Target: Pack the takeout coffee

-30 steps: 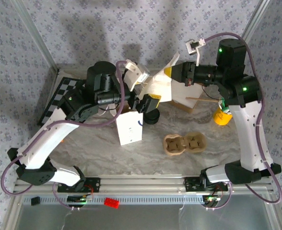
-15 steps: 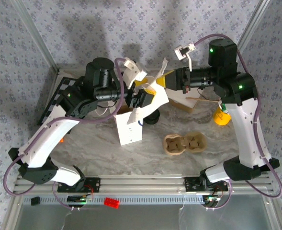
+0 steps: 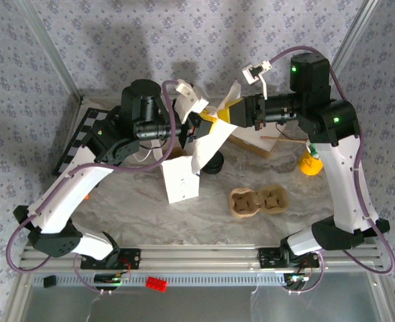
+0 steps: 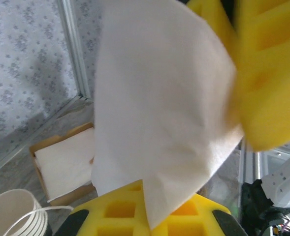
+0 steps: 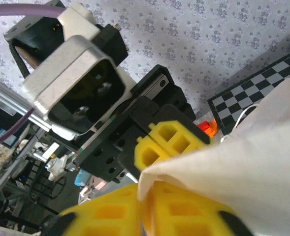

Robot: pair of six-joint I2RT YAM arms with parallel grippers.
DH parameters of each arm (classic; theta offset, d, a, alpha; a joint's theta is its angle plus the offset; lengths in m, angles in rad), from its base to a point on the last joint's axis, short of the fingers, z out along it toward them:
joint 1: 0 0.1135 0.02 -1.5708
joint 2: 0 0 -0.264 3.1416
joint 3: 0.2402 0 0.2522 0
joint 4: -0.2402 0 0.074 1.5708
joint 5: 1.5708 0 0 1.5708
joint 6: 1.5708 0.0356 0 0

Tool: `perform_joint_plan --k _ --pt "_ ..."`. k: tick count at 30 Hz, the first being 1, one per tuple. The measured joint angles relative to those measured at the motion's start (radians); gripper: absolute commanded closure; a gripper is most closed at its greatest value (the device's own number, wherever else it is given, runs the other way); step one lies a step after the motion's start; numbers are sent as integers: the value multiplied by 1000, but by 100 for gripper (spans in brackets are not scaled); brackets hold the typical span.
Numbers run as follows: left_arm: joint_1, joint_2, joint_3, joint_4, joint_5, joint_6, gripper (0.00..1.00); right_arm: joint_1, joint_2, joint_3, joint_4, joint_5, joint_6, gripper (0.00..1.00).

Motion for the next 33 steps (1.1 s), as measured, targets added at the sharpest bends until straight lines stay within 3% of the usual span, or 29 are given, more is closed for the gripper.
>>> perform_joint_plan --k 3,6,12,21,27,33 --pt "5 -11 8 -15 -92 -47 100 0 -16 7 21 44 25 50" --pt "5 -24 33 -53 -216 -126 100 0 -50 4 47 124 61 44" --pt "-9 -46 127 -176 -473 -329 100 -2 -160 -89 110 259 127 41" --pt "-25 -1 179 -315 -743 -529 100 -3 -183 -276 208 297 211 44" --pt "3 89 187 -374 -821 -615 100 -10 -185 -317 237 308 234 45" --pt "72 111 121 -385 -819 -682 100 -23 -197 -357 266 311 252 46"
